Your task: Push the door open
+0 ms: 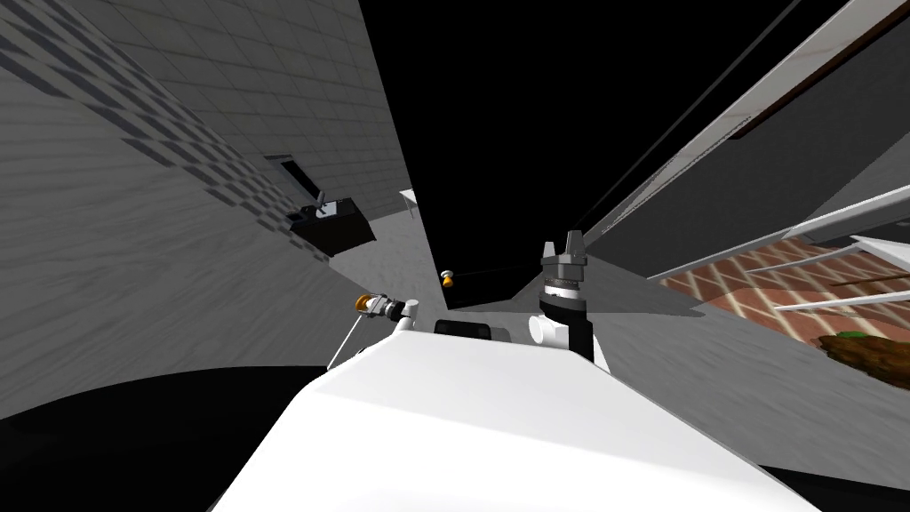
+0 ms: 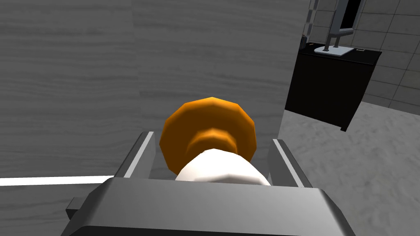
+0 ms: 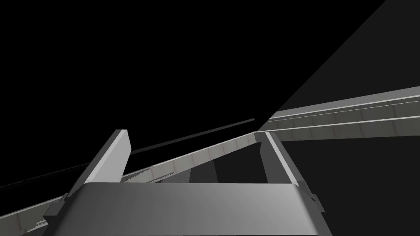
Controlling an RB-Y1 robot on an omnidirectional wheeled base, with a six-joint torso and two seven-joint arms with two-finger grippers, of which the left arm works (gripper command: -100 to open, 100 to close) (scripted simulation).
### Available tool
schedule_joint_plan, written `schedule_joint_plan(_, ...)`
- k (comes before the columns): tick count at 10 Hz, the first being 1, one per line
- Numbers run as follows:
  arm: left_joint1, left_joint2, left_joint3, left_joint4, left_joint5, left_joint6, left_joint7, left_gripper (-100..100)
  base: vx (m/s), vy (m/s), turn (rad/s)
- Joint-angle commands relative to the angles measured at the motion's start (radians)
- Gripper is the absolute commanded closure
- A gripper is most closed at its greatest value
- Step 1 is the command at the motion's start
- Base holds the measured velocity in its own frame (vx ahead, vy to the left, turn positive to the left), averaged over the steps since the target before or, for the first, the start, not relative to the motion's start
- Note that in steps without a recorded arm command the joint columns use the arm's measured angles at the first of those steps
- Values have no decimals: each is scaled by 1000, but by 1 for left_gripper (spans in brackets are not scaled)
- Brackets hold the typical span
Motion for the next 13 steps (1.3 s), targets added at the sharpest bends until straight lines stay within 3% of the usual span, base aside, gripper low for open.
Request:
schedule_joint_plan(1, -20, 22, 17, 50, 8, -43, 23, 100, 1, 81, -90)
schedule_joint_plan(2, -20, 22, 17, 48, 8, -43, 23, 100, 8, 51, -7)
schedule_joint_plan(9, -46, 19, 87, 83, 71, -127, 16, 100, 13, 100, -95)
schedule_joint_plan(10, -53, 15, 107, 91, 89, -150, 13, 100, 33, 147, -156)
schedule_joint_plan(11, -53, 15, 107, 91, 89, -150, 13, 100, 15, 117, -69)
schedule_joint_plan(12, -63, 6, 135, 101, 114, -184, 10, 100, -9, 160, -198)
schedule_joint_plan(13, -67, 3, 144, 105, 123, -196, 9, 100, -11, 178, -160)
